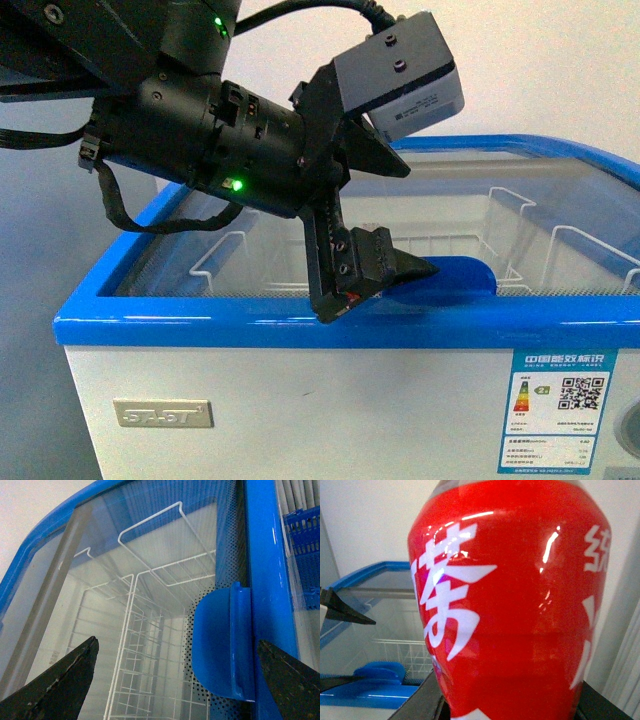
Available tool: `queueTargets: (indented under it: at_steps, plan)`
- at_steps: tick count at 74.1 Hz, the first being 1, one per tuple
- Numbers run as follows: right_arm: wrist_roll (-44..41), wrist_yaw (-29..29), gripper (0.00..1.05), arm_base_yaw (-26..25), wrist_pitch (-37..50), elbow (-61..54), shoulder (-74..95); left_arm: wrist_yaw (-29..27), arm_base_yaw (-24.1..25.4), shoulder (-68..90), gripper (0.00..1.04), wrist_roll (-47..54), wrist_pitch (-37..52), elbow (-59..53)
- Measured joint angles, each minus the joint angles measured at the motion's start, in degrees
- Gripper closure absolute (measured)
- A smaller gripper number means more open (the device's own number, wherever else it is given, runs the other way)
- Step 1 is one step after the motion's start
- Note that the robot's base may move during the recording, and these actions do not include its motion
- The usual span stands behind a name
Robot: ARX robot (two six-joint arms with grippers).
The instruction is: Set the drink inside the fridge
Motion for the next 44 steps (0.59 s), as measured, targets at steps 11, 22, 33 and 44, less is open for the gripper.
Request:
queueTargets:
  at_steps: [11, 22, 33, 44]
  plan:
    - [0.00, 0.02, 0.67, 0.00, 0.00, 0.00, 0.00, -0.87, -0.61, 1.97, 0.08, 0.07, -1.46, 1.90]
    - [0.00, 0.00, 0.67, 0.00, 0.00, 0.00, 0.00, -1.46, -0.68, 4.20, 0.08, 0.02, -1.60, 4.98]
    - [0.00, 0.00, 0.67, 0.00, 0.00, 0.00, 0.00, -1.51, -0.90, 6.97, 0.08, -0.04, -2.05, 7.85]
    - [0.00, 0.00, 0.67, 0.00, 0.00, 0.00, 0.00, -3.48, -1.46, 10.95, 0.08, -0.81, -1.16, 13.07]
